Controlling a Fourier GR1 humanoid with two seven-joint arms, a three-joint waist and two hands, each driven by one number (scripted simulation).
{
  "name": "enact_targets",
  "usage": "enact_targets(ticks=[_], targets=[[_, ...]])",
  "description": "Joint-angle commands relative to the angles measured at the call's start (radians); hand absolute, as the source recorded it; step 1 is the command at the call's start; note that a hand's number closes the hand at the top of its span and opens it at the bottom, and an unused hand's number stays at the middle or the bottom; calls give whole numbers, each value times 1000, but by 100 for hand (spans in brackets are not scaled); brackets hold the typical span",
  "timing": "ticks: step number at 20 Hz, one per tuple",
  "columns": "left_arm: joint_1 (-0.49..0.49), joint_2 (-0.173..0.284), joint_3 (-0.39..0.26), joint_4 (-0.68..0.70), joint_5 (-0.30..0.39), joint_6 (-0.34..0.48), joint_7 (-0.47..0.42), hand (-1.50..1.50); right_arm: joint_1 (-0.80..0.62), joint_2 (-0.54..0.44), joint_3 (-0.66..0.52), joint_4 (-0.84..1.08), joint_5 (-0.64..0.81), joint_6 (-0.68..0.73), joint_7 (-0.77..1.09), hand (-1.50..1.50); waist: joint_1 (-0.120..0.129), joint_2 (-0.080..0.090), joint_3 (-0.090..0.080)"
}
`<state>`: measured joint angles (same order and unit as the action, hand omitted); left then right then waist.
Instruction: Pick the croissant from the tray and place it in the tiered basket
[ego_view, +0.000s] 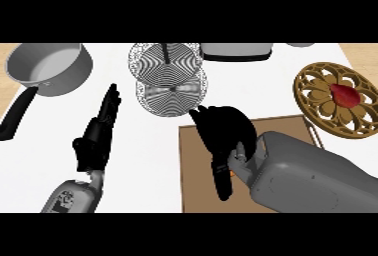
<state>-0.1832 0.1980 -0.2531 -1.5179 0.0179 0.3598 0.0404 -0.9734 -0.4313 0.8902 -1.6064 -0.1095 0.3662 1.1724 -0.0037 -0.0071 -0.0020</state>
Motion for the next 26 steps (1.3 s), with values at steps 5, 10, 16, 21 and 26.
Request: enact_targets(ticks=[5, 10, 16, 21, 26], targets=[[36, 7, 18, 11, 0, -19, -48, 0, -51, -15, 28, 47, -9, 111, 185, -150, 4, 3, 0], [-1, -11, 19, 1, -13, -12, -3, 0, -16, -10, 92, -37, 22, 133, 155, -150, -4, 1, 1], [1, -16, 32, 30, -15, -29, -29, 0, -5, -13, 124, 53, 139, 104, 56, -150, 1, 6, 1], [-11, -32, 23, -5, -39, -5, 8, 0, 25, -43, 117, 72, 179, 94, 81, -150, -3, 3, 1], [17, -4, 41, -58, -29, -33, 31, 0, 70, -116, 52, 50, 155, 149, 41, -150, -1, 3, 2]])
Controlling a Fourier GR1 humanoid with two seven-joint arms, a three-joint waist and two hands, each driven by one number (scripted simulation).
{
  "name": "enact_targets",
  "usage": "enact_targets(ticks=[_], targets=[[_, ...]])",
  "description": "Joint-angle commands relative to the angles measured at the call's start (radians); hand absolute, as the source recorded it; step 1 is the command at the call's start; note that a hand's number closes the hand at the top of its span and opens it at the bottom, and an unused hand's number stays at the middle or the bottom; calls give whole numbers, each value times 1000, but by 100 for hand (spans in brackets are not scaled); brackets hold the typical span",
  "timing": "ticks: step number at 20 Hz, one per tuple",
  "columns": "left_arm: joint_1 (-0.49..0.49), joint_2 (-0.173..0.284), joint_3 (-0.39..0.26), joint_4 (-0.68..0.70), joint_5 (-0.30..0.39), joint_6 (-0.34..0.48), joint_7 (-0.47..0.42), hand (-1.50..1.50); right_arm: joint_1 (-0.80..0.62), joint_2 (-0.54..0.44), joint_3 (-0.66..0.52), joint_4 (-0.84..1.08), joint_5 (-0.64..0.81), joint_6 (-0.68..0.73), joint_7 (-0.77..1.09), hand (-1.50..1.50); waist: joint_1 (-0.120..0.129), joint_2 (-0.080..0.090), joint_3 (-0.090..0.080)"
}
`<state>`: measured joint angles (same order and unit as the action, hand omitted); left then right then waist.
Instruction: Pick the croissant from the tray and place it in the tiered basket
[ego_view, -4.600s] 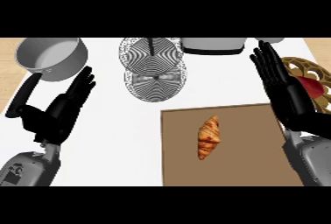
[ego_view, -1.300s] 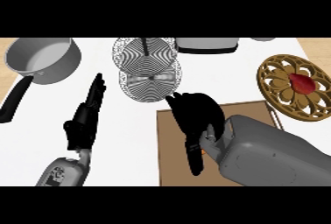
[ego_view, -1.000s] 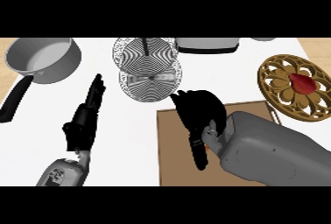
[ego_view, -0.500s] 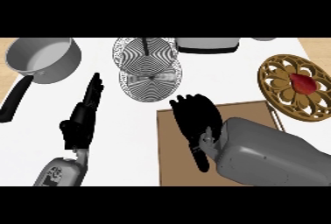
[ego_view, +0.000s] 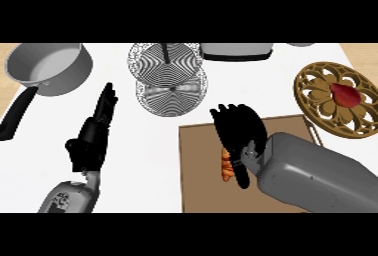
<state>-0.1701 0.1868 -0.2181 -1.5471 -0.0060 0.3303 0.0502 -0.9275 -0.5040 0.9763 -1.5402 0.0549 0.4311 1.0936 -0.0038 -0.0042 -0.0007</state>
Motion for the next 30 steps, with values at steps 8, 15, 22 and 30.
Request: enact_targets(ticks=[8, 15, 22, 30], targets=[[32, -1, 13, -56, -12, -35, 22, 0, 126, 5, -86, 50, 113, 81, -19, -150, 9, 3, 1], [43, -24, 12, -59, -47, -20, 20, 0, 194, 96, -86, 125, 226, 65, -68, -150, 12, 4, 1], [24, -54, 20, 8, -61, -37, -8, 0, 225, 186, -148, 129, 260, 122, -1, -150, 6, 3, 0], [-49, -42, 81, 21, -43, -77, 29, 0, 228, 265, -222, 199, 340, 178, -27, -150, 5, 3, 0]])
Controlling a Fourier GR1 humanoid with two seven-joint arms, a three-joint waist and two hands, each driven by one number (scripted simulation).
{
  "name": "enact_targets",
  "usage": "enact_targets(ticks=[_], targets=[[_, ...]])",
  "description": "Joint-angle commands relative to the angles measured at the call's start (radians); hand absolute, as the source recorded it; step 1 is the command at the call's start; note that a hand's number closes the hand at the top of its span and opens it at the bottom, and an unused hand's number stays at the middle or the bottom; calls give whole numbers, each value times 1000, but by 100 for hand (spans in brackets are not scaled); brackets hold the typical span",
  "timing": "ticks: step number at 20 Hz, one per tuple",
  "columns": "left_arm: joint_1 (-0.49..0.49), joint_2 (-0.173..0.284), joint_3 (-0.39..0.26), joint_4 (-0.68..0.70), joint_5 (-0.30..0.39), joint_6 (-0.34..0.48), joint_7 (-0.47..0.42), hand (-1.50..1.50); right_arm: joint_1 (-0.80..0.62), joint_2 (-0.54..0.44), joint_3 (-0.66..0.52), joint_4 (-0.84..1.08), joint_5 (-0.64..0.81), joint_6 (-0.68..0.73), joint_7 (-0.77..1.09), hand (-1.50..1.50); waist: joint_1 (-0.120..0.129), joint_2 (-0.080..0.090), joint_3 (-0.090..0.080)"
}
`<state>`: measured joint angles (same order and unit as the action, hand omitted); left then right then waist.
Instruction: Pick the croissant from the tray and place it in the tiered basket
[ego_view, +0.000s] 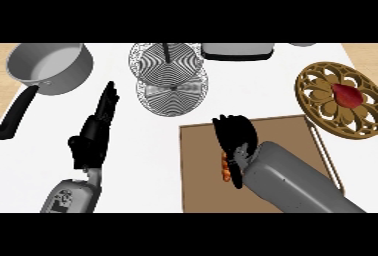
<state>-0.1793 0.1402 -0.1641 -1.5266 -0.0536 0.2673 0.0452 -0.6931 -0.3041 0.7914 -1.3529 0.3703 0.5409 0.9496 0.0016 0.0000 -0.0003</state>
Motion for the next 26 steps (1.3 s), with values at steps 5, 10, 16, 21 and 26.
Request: enact_targets(ticks=[5, 10, 16, 21, 26], targets=[[63, -54, -45, -45, -57, 24, -8, 0, -1, 23, -94, 131, 122, 70, -79, -150, 6, 0, 0], [64, -41, 5, -10, -21, -40, -47, 0, 160, 67, -105, -19, 204, 73, -9, -150, -3, -2, 0], [10, -69, 23, 20, -54, -25, -23, 0, 177, 96, -167, 55, 306, 66, -119, -150, -2, 0, 0], [69, -44, 45, -40, -49, -60, -34, 0, 136, 178, -233, 139, 376, 55, -151, -150, 3, 0, 0], [14, -64, 53, -15, -68, -47, 11, 0, 265, 151, -188, 106, 484, -111, -239, 150, -2, 0, 0]])
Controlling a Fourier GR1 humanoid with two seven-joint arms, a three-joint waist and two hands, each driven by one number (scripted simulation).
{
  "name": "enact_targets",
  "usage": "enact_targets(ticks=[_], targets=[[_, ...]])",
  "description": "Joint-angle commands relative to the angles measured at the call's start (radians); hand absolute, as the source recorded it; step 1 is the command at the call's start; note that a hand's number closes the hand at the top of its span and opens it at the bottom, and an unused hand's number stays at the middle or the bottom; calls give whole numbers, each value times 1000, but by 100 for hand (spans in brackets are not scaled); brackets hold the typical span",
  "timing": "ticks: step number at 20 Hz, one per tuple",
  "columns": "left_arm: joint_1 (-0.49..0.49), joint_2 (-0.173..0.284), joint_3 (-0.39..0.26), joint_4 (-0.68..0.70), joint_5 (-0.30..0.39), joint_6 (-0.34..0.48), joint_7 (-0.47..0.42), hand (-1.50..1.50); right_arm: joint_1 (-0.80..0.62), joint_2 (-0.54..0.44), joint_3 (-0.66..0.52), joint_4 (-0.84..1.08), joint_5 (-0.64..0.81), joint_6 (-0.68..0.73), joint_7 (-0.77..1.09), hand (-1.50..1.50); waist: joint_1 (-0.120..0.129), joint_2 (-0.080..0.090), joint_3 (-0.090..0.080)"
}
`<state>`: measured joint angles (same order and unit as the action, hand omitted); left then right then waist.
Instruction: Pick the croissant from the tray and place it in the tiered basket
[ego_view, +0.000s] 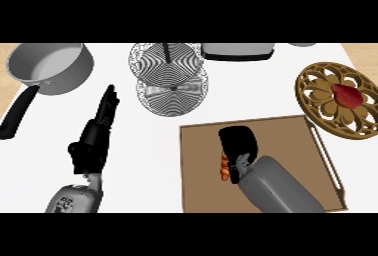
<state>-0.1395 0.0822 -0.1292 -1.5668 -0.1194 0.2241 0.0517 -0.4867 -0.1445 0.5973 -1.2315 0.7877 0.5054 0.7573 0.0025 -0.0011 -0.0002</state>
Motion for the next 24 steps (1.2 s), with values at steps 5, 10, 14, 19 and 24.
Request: enact_targets(ticks=[5, 10, 14, 19, 24], targets=[[-42, -29, 24, 100, -3, -1, -52, 0, 5, -42, 80, 44, 187, -109, -158, 150, -1, 3, 0], [-18, -19, 23, 77, 3, -27, -51, 0, -62, 137, 156, 126, 234, -146, -23, 150, 11, 4, 0], [-50, -51, -47, 33, -32, -23, -7, 0, -181, 141, 297, 132, 52, -174, 153, 150, 94, 15, 1], [-86, -34, -10, 86, -18, -37, -26, 0, -312, 143, 383, 141, -75, -273, 296, 150, 91, 15, 0], [-61, -43, -10, 76, -12, -33, -30, 0, -413, 144, 434, 39, -112, -306, 479, 150, 70, 4, -1]])
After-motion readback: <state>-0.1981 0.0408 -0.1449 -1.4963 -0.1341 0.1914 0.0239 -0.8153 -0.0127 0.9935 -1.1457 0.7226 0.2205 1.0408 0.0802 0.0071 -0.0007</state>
